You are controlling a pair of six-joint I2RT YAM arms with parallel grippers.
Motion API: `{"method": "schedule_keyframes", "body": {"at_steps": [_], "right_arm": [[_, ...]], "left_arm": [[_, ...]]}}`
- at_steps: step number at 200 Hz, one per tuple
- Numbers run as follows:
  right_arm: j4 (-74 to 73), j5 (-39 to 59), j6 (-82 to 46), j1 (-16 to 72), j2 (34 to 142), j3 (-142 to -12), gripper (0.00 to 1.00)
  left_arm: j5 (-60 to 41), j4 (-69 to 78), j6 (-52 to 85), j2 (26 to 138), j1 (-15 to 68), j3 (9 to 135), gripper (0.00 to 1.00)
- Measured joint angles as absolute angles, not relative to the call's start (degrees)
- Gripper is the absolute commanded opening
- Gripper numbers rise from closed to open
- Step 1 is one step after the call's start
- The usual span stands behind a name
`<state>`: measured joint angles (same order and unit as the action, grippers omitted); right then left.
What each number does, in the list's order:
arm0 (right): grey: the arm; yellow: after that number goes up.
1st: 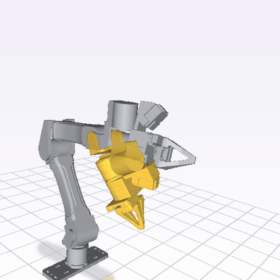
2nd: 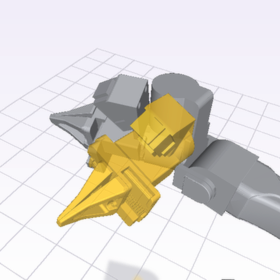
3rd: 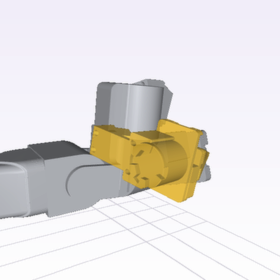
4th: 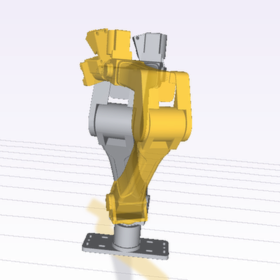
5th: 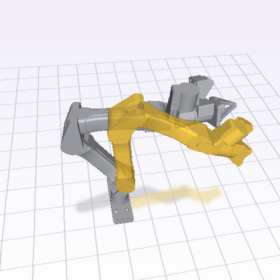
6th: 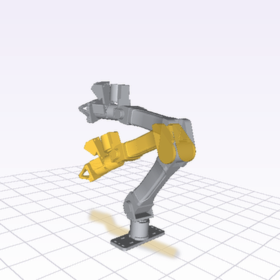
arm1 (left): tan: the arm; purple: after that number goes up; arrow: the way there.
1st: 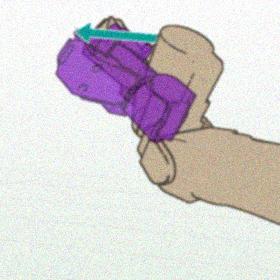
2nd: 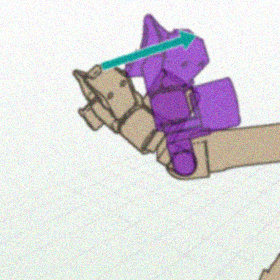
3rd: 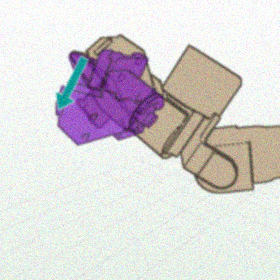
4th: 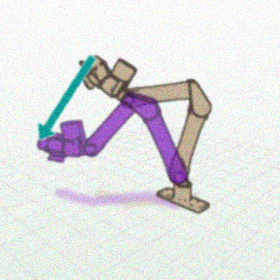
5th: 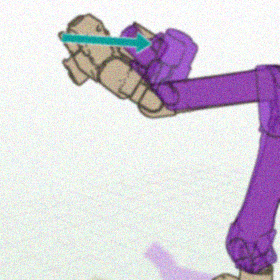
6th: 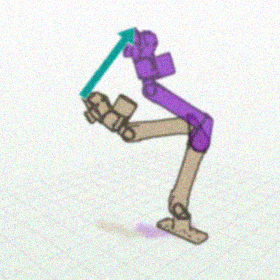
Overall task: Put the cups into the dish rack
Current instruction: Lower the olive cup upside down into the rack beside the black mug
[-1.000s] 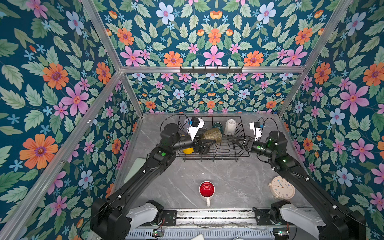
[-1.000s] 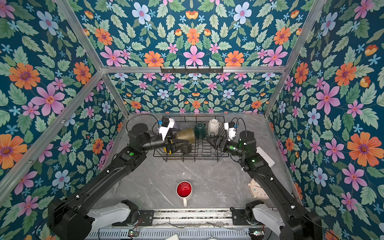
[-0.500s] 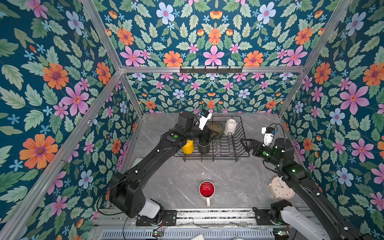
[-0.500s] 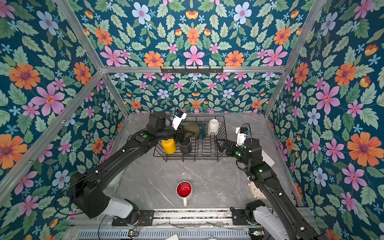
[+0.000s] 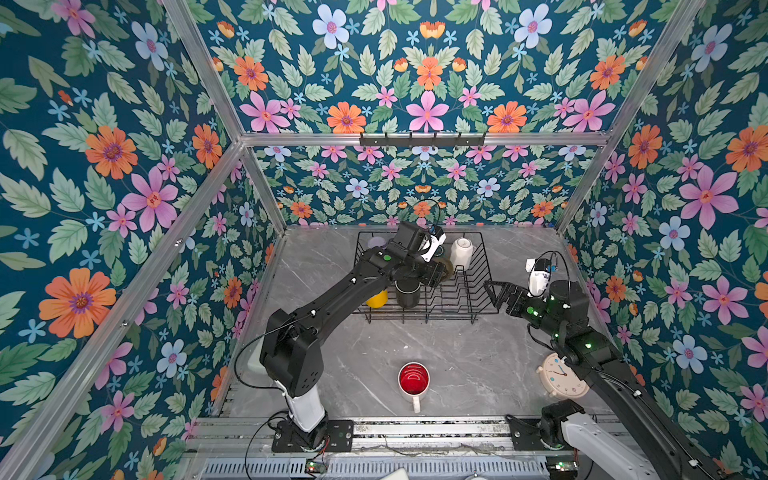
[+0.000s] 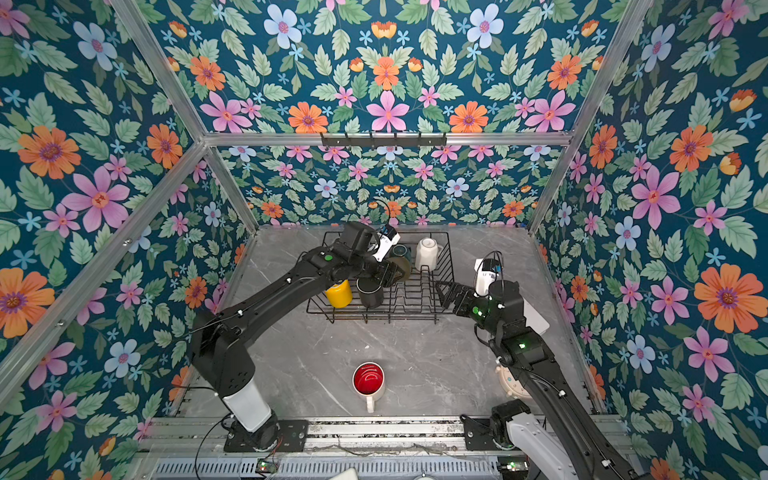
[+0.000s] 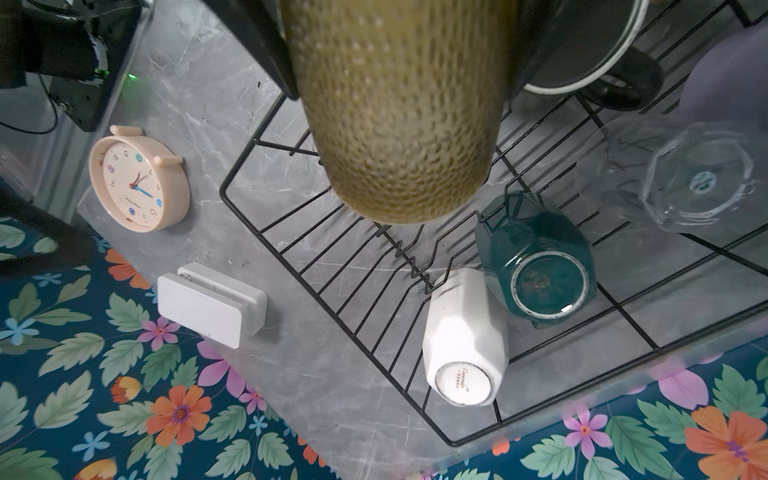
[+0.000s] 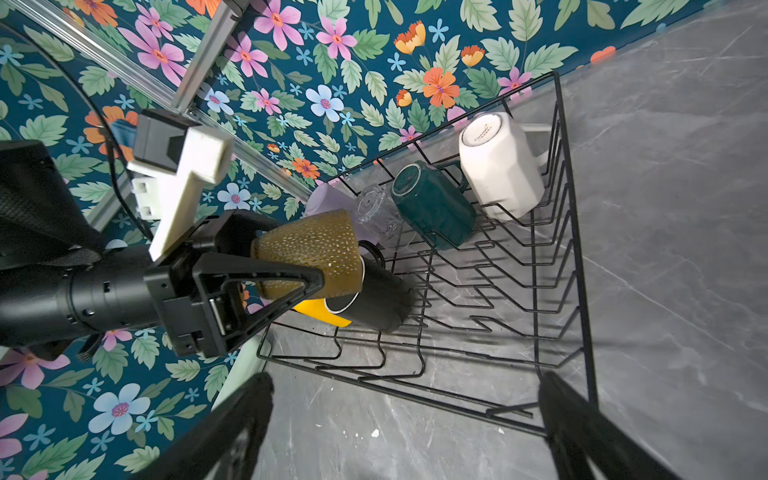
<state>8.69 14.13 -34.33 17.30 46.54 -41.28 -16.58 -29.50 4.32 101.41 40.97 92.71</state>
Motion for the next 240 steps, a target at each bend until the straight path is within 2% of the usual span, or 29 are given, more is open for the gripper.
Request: {"method": "schedule_keyframes", "body": {"at_steps": [64, 189, 228, 240], "right_arm": [[9.1, 13.0, -33.4, 17.3, 46.2, -40.9, 0.99], [9.3, 12.0, -32.6, 17.2, 44.7, -39.2, 0.99], [9.3, 12.0, -32.7, 17.2, 44.1, -38.6, 0.99], [9.3, 12.0, -32.8, 17.2, 44.1, -38.5, 0.99]], "left_arm": [[-8.5, -37.4, 4.2, 110.7, 42.3, 101.0, 0.0], [-6.1, -41.2, 4.4, 119.8, 42.9, 105.9, 0.0], [-5.9, -40.9, 4.5, 121.8, 42.9, 106.4, 0.12], [-5.8, -40.9, 4.6, 122.6, 42.9, 106.6, 0.2]]}}
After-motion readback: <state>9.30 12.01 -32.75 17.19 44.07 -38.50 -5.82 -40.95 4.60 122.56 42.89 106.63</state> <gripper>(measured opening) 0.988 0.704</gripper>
